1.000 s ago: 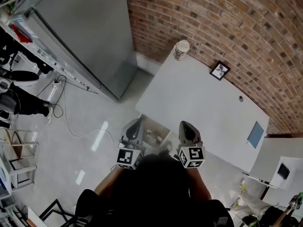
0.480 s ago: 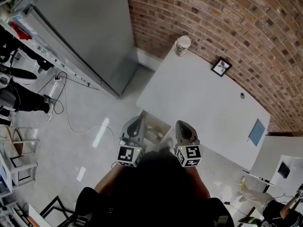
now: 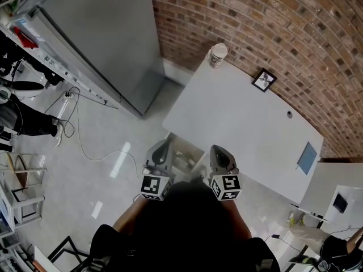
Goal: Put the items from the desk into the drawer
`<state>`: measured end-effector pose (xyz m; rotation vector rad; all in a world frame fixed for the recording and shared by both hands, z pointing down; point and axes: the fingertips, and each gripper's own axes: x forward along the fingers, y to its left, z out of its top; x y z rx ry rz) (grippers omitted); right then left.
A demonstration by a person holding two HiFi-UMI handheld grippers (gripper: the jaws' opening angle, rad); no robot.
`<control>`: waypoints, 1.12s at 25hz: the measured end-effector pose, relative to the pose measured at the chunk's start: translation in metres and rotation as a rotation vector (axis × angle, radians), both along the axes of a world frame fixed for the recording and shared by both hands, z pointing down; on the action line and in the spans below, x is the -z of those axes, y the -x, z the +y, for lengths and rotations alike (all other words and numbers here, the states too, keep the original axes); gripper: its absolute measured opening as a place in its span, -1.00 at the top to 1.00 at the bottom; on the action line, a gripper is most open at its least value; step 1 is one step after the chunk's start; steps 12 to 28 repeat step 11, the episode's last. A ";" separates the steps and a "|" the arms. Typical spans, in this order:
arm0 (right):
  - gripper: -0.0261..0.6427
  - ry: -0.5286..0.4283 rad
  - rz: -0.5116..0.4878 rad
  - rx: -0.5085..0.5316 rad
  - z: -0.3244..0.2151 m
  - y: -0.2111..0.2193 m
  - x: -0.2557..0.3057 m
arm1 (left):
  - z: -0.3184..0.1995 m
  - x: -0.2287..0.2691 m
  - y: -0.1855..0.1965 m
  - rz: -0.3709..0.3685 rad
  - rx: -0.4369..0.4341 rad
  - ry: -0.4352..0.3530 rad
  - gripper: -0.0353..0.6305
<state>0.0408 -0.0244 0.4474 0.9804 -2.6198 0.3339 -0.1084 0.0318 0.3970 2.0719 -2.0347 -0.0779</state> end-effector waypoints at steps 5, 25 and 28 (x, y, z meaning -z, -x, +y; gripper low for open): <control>0.92 -0.002 0.001 -0.003 0.001 -0.002 0.001 | 0.000 0.001 -0.001 0.003 0.001 -0.004 0.89; 0.92 -0.005 0.000 -0.005 0.001 -0.004 0.002 | 0.001 0.004 -0.003 0.009 -0.002 -0.010 0.89; 0.92 -0.005 0.000 -0.005 0.001 -0.004 0.002 | 0.001 0.004 -0.003 0.009 -0.002 -0.010 0.89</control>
